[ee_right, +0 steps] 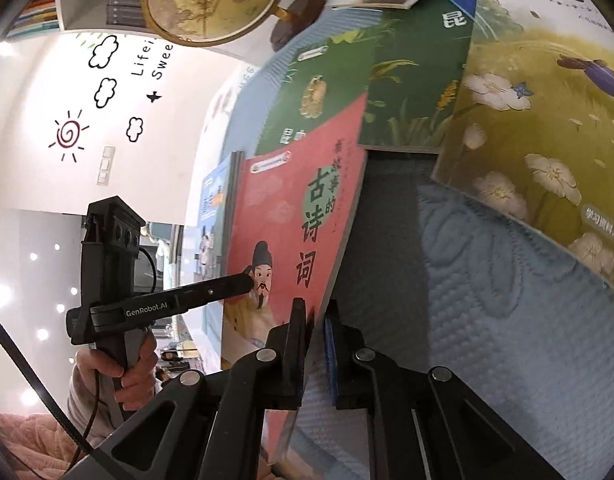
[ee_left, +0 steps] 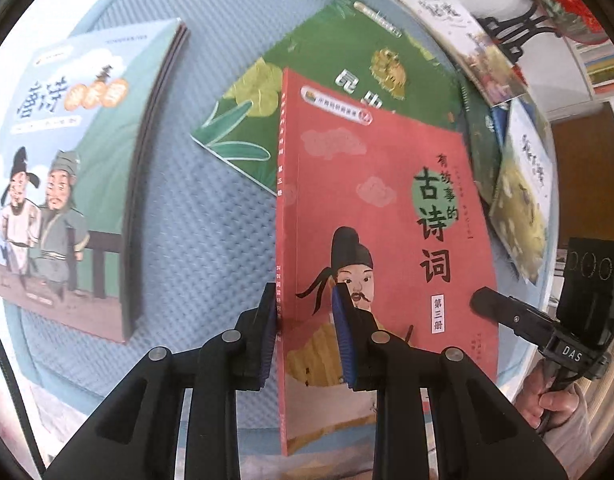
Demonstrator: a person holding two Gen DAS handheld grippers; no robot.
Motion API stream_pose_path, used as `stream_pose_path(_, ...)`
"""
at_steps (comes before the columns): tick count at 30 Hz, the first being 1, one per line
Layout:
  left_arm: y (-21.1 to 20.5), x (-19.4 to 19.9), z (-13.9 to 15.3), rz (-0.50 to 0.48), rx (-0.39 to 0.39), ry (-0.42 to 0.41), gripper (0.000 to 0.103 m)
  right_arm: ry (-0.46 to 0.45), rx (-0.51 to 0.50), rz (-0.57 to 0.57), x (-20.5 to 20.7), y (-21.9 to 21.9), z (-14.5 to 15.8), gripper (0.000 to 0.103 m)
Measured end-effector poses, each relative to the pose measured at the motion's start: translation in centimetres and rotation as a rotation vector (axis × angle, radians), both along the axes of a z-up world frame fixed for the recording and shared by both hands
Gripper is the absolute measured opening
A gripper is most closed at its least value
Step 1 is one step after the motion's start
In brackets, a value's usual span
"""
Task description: Organize books
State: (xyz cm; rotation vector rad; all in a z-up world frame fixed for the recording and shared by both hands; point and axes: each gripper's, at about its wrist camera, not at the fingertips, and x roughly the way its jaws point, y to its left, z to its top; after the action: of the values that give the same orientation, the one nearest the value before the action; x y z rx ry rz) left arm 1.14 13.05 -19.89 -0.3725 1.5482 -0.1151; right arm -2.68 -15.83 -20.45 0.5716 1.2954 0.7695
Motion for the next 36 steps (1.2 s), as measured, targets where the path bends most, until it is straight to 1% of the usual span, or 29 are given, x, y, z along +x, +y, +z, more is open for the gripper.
stream_pose_path(2, 0.2, 0.0, 0.5, -0.012, 0.011, -0.013, 0.023, -0.026, 0.023, 0.014, -0.3, 0.5, 0.9, 0.008)
stream_pose_path(4, 0.5, 0.0, 0.8, -0.015, 0.010, -0.019, 0.023, -0.060, 0.022, 0.031, -0.5, 1.2, 2.2, 0.008)
stream_pose_path(6, 1.1, 0.0, 0.9, 0.010, -0.016, -0.012, 0.023, -0.085, 0.004, 0.048, -0.5, 1.9, 3.0, 0.008)
stream_pose_path(9, 1.3, -0.1, 1.3, 0.024, -0.038, -0.021, 0.023, -0.101, -0.008, 0.059, -0.2, 2.3, 3.6, 0.008)
stream_pose_path(13, 1.1, -0.1, 2.5, 0.008, -0.032, -0.054, 0.023, -0.134, -0.017, 0.065, -0.1, 3.1, 4.7, 0.008)
stream_pose_path(18, 2.2, 0.3, 4.2, 0.012, -0.050, -0.092, 0.023, -0.172, -0.016, 0.062, 0.1, 3.5, 6.3, 0.008)
stream_pose_path(23, 3.1, 0.8, 5.8, 0.000, -0.049, -0.136, 0.023, -0.216, -0.018, 0.057, 0.7, 4.7, 8.1, 0.008)
stream_pose_path(29, 5.2, 1.3, 7.2, -0.002, -0.044, -0.174, 0.023, -0.245, -0.014, 0.054, 1.2, 7.2, 9.6, 0.009)
stream_pose_path(36, 8.8, 1.8, 7.6, 0.019, -0.047, -0.193, 0.023, -0.257, -0.011, 0.060, 1.2, 10.4, 10.5, 0.009)
